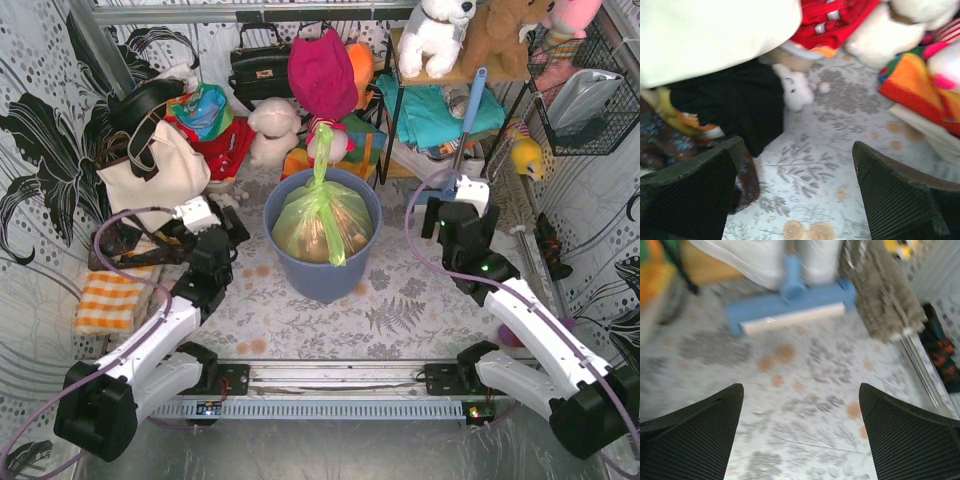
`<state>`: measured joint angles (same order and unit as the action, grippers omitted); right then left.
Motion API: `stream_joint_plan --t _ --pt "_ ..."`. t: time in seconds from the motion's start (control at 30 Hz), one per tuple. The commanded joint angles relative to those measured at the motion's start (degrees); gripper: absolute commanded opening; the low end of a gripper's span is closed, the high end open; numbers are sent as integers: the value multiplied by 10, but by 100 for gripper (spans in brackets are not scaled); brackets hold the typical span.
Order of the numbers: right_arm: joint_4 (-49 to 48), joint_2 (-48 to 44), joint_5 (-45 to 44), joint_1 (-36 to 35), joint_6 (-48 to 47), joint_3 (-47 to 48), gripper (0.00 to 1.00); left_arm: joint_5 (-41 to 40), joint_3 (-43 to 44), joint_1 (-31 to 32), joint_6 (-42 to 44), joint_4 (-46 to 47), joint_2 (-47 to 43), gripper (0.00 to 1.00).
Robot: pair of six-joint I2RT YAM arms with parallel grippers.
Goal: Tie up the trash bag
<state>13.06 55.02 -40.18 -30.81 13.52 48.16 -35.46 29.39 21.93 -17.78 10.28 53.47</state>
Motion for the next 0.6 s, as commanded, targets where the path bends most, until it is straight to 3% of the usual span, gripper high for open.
stream_joint_plan --t 0.0,0.27,0.43,0.57 --pt "-86 -20 40 86 -21 -109 97 -110 -74 -3 37 175 0 98" --pt "-305 1 31 176 -71 -295 97 -115 -186 -9 75 400 122 98" --pt "-581 45 19 189 -123 -414 97 -85 -193 -20 138 551 204 98" --pt "-662 100 30 200 -135 -413 97 -44 -186 -41 180 634 283 98"
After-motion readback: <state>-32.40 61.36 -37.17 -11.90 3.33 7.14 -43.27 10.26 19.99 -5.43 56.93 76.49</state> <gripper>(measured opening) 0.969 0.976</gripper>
